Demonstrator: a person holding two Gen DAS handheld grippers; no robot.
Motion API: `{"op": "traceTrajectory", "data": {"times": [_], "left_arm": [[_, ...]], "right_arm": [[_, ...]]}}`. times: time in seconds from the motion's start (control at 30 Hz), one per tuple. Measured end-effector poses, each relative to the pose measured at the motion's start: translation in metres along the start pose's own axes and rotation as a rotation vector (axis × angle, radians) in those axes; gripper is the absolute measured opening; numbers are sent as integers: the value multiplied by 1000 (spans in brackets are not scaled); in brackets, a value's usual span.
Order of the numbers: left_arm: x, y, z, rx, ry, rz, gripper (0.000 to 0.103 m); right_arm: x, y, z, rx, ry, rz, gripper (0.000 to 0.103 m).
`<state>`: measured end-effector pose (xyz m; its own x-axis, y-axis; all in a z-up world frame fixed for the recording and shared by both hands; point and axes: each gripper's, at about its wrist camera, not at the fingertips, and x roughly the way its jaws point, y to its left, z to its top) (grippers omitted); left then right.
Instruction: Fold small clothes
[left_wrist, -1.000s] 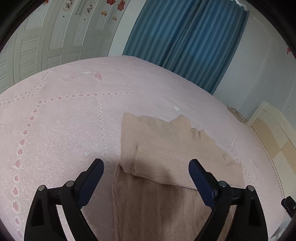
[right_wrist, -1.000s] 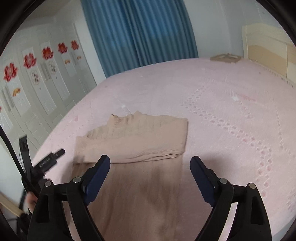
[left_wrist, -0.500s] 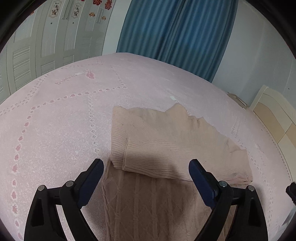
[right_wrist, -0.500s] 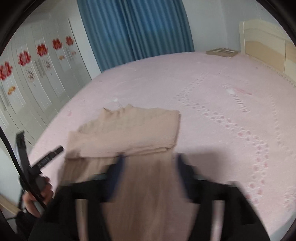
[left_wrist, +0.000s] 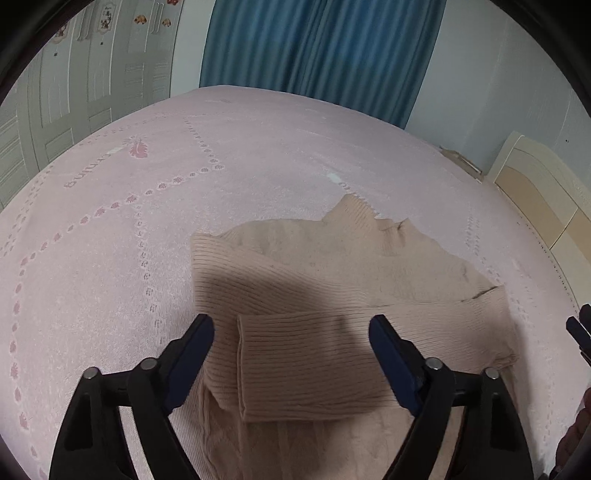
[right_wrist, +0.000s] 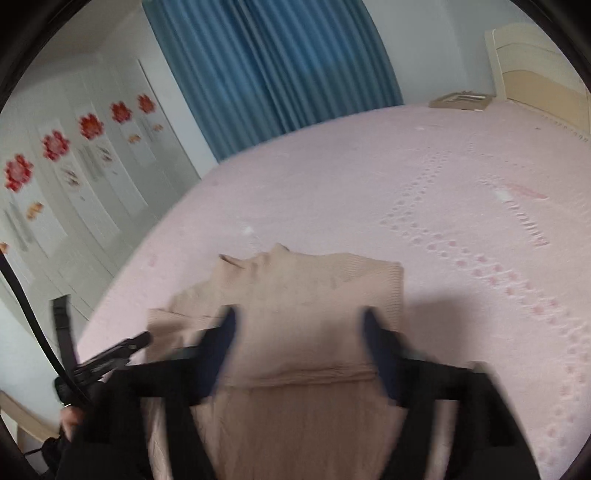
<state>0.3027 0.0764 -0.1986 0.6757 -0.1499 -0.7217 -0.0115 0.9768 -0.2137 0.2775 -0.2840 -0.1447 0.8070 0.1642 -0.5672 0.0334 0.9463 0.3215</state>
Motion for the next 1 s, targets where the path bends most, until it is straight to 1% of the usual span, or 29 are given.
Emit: {"op": "traceTrajectory", "data": {"times": [0.1, 0.13, 0.17, 0.23, 0.3, 0.33, 0.37, 0.4, 0.43, 0.47, 0.5, 0.53, 0.57, 0.6, 0.67, 0.7, 0.73, 0.8, 0.9, 0.97, 1.0], "left_arm": [[14, 1, -9, 7, 31, -7, 80], [19, 1, -10, 12, 52, 1, 76], [24, -1, -11, 23, 69, 15, 72], [30, -2, -13, 45, 73, 31, 72], [34, 0, -13, 42, 83, 39, 69], [34, 1, -11, 33, 80, 40, 63], [34, 3, -9, 21, 74, 50, 48], [35, 4, -7, 11, 63, 67, 39], [35, 6, -4, 4, 55, 84, 21], [34, 7, -1, -2, 45, 88, 13], [32, 8, 1, -8, 32, 75, 11], [27, 8, 5, -6, -1, 64, 6], [22, 8, 8, -2, -29, 52, 6], [16, 9, 12, -10, -61, 21, 6], [9, 17, 21, -46, -103, -22, 6], [9, 20, 23, -58, -102, -18, 6], [12, 23, 24, -67, -93, -5, 6], [24, 23, 20, -66, -45, 40, 6], [38, 16, 10, -20, 18, 102, 6], [38, 12, 6, 7, 27, 127, 10], [36, 12, 6, 13, 25, 127, 10]], "right_arm": [[6, -1, -12, -80, -6, -41, 77], [10, -3, -18, -101, -6, -63, 77], [15, -6, -21, -104, 1, -72, 77], [25, -13, -24, -81, 38, -74, 77], [32, -18, -25, -61, 60, -73, 77], [34, -20, -26, -60, 60, -88, 77], [36, -20, -27, -72, 58, -109, 77], [38, -20, -28, -86, 56, -129, 77], [40, -20, -28, -93, 56, -142, 77], [40, -21, -29, -93, 58, -152, 77], [42, -22, -29, -89, 62, -156, 77], [44, -24, -30, -83, 70, -152, 77], [45, -25, -30, -80, 75, -153, 77], [47, -26, -31, -80, 80, -159, 77], [49, -27, -32, -80, 83, -164, 77], [50, -27, -33, -80, 84, -167, 77], [52, -27, -33, -81, 84, -170, 77], [58, -26, -34, -89, 90, -183, 77], [67, -25, -36, -101, 104, -219, 77], [74, -25, -38, -103, 136, -227, 77], [80, -27, -39, -104, 163, -245, 77]]}}
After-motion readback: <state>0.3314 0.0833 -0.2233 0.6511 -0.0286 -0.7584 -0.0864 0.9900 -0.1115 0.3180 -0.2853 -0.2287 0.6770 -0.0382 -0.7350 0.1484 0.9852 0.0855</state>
